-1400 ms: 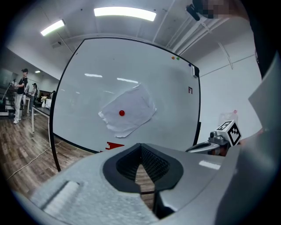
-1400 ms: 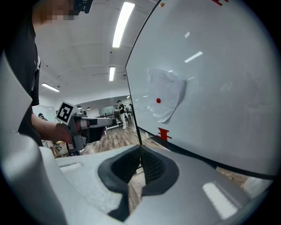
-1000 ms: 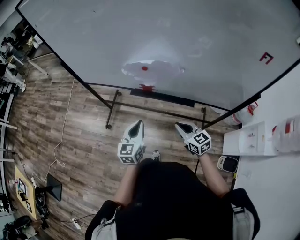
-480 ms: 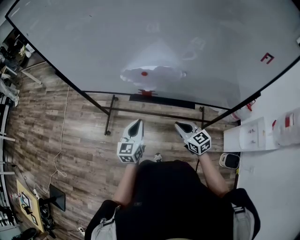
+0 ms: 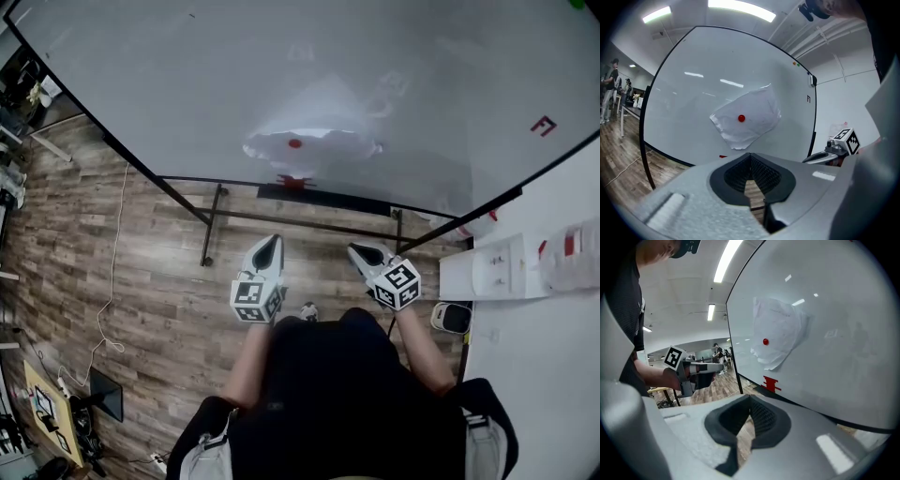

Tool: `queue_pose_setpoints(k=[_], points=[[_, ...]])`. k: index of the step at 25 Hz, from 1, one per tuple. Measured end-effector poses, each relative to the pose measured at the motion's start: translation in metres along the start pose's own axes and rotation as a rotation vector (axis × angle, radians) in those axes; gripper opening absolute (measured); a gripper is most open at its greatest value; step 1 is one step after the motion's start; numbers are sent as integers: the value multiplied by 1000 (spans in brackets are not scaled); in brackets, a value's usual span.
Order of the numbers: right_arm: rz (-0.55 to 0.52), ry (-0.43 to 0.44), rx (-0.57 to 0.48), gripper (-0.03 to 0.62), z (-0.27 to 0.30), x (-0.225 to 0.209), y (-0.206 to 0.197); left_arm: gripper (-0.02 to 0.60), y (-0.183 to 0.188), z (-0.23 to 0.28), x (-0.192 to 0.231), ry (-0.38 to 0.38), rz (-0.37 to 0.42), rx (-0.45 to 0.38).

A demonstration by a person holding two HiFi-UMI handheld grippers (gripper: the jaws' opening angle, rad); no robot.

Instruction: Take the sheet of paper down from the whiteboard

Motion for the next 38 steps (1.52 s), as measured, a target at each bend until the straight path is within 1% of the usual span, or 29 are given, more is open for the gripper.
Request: queue_pose_setpoints(k=[7,12,21,30,38], points=[[23,-16,-5,4,3,-1,1,11,6,1,7,-9,-3,4],[13,-19,5,3,7,1,2,11,6,-2,14,0,-23,1],[8,-49,-30,4,2,-27,21,11,14,3,21,26,-40,-33],[-1,-34,-42,3,7,-37,27,11,18,14,18,34,-32,-38],[6,-27,-70,4,3,-64,38,11,31,31,14,53,-4,-44]])
Point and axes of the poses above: the fingertips, and each gripper's own axes: z forward along the fingers, x to its left, y out of its top, the point moved 3 cm from there along -z, backward along the fingers, and after that the axes turned 12 degrees about x, right-handed, at the moved point
